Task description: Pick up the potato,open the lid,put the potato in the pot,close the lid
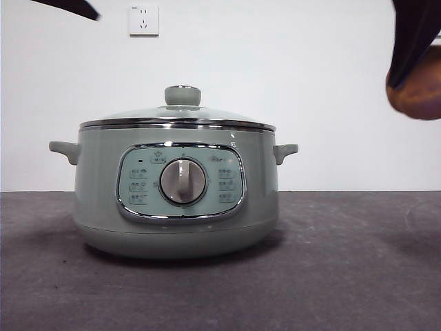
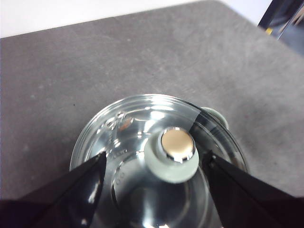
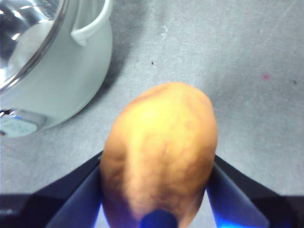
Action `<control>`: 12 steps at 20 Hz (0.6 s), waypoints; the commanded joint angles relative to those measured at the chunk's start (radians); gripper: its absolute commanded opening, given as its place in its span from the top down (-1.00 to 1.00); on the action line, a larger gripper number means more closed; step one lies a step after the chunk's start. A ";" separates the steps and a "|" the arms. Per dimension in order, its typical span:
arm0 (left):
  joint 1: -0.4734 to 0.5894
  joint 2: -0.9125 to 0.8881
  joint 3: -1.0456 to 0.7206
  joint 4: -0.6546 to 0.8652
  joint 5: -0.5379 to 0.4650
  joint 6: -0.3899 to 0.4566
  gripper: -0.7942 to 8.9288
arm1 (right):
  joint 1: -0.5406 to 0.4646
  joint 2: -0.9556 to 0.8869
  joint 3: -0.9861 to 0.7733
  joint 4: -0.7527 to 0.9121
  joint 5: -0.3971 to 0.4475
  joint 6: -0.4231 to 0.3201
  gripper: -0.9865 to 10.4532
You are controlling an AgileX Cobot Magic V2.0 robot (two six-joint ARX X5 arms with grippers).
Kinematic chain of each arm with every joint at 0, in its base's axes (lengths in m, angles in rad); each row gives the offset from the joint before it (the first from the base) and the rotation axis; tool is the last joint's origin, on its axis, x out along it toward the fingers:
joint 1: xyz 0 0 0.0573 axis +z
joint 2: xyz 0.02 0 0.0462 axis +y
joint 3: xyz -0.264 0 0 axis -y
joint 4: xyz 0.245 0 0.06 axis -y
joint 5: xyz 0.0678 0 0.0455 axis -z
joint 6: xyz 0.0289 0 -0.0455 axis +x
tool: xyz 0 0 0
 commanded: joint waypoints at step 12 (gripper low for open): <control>-0.185 0.346 0.143 -0.002 -0.126 0.047 0.12 | 0.000 -0.039 0.000 -0.053 0.005 -0.008 0.86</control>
